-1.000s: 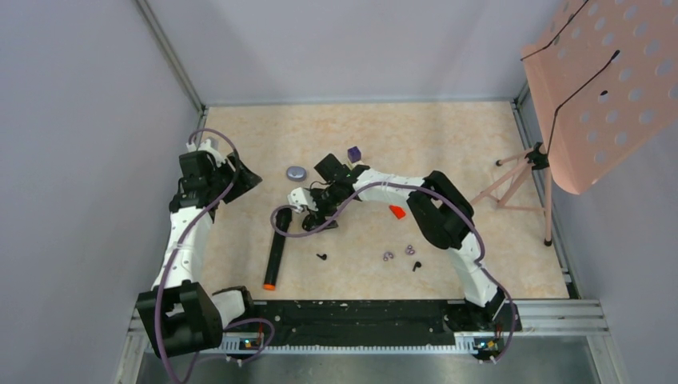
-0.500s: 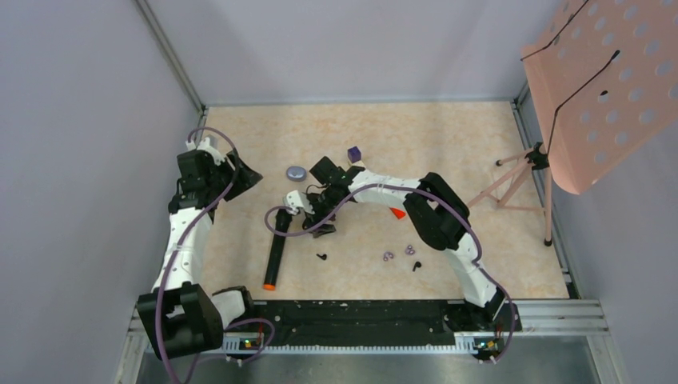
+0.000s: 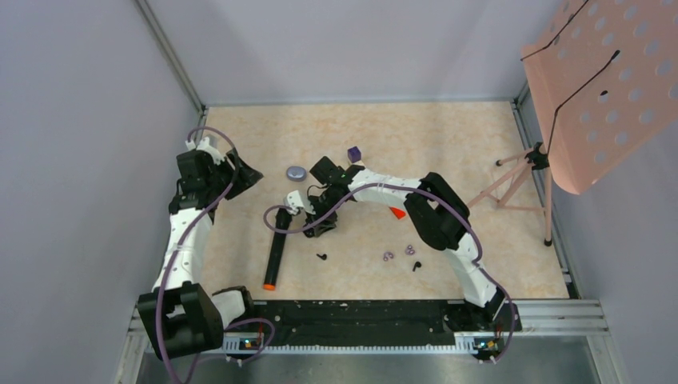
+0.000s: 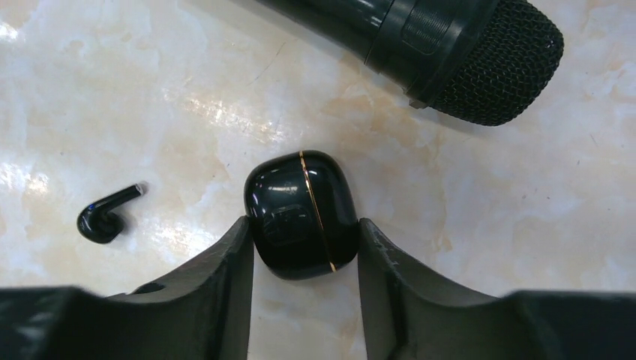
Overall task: Insert the wireless bluetooth earbuds into the charging case
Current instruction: Pick up the charging case at the center of the board.
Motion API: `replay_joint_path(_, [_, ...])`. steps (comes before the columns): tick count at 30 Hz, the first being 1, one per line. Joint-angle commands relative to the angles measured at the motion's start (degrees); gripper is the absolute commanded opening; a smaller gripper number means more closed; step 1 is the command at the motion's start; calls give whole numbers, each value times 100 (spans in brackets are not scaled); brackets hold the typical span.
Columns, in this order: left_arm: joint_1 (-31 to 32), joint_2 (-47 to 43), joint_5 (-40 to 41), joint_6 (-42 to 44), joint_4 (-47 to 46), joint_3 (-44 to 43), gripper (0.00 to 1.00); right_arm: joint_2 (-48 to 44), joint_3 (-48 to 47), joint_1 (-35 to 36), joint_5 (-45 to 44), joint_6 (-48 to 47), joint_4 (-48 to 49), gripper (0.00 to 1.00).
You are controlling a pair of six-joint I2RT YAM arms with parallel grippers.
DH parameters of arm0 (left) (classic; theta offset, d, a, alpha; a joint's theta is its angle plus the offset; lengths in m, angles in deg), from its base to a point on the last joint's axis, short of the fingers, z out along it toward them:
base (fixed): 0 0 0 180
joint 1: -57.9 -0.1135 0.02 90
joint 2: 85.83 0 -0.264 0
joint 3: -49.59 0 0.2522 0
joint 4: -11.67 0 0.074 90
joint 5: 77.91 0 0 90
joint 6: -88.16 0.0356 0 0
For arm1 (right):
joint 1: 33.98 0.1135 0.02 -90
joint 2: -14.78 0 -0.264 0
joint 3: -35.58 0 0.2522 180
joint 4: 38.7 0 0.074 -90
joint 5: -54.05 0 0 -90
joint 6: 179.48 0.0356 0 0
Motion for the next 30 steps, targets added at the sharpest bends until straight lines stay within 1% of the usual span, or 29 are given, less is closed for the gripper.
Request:
replay_joint_path(1, [-35, -67, -139, -55, -290, 66, 62, 19, -94, 28, -132, 385, 236, 32])
replay_joint_path(2, [-36, -33, -201, -68, -314, 69, 62, -31, -80, 25, -182, 427, 248, 28])
replay_joint_path(3, [-28, 20, -253, -73, -383, 80, 61, -102, -34, 19, -234, 481, 283, 26])
replay_joint_path(7, [38, 254, -349, -131, -642, 82, 60, -775, 482, -84, -582, 903, 792, 23])
replay_joint_path(10, [310, 420, -614, -7, -1016, 33, 61, -1521, 901, -278, -899, 1431, 1223, 21])
replay_joint_path(12, [515, 445, -936, 7, -1494, 50, 62, -2013, 1081, -432, -1071, 1754, 1395, 21])
replay_joint_path(15, [852, 382, -1717, -94, -2780, 192, 63, -2667, 1276, -659, -1479, 2011, 1597, 21])
replay_joint_path(17, [1149, 367, -2041, -148, -3540, 206, 65, -3053, 1361, -824, -1653, 2061, 1747, 21])
replay_joint_path(19, [1545, 537, -2408, -53, -3838, -67, 66, -3400, 1393, -972, -1786, 2063, 1860, 21])
replay_joint_path(21, [1827, 773, -2694, -165, -4183, -355, 67, -3702, 1468, -1026, -1987, 1989, 2027, 21])
replay_joint_path(24, [2148, 1148, -2942, -293, -4533, -774, 67, -4064, 1604, -1039, -2111, 1790, 2274, 22])
replay_joint_path(30, [2479, 1762, -3186, -643, -5054, -1340, 66, -4257, 1582, -1044, -2160, 1448, 2309, 22])
